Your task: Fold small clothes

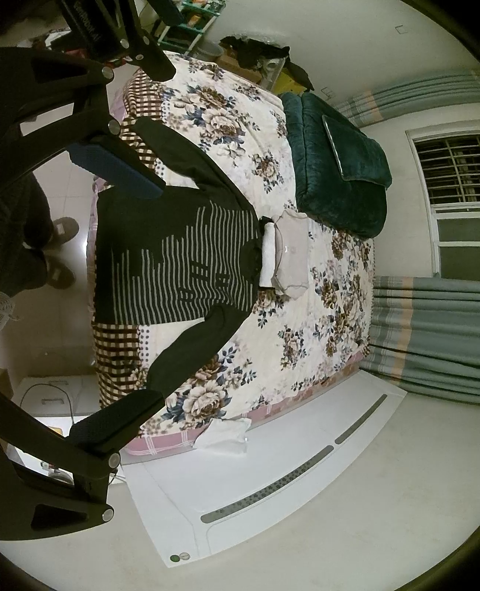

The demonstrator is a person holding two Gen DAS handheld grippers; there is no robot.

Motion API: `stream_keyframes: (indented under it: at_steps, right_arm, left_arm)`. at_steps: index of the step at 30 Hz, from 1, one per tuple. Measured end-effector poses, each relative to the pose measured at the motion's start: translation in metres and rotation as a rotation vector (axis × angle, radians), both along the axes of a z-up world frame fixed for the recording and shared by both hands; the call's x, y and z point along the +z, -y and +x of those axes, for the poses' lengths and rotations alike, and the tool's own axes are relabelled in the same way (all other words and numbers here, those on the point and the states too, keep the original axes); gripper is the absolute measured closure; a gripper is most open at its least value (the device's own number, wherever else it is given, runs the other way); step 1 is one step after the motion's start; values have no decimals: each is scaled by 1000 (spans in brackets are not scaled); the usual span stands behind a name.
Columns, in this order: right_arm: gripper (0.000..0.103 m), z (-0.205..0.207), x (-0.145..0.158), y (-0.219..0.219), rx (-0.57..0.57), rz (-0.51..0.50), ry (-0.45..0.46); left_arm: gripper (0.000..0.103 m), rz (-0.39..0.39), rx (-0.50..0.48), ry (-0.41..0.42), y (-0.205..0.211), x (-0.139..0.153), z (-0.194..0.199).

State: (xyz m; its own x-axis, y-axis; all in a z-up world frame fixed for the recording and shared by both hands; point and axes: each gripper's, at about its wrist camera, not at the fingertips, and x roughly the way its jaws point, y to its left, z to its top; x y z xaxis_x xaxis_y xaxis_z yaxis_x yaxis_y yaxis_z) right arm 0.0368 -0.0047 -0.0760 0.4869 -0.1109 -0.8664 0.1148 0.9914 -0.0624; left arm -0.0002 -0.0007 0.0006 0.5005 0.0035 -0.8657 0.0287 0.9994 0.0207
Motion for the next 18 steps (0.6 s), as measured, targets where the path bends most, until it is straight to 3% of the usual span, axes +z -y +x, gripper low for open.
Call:
stream_keyframes:
  at_steps: [18]
  right_arm:
    - [0,0,0,-2,-1,-3,1]
  left_arm:
    - [0,-3,-1,1,-3,-2,3]
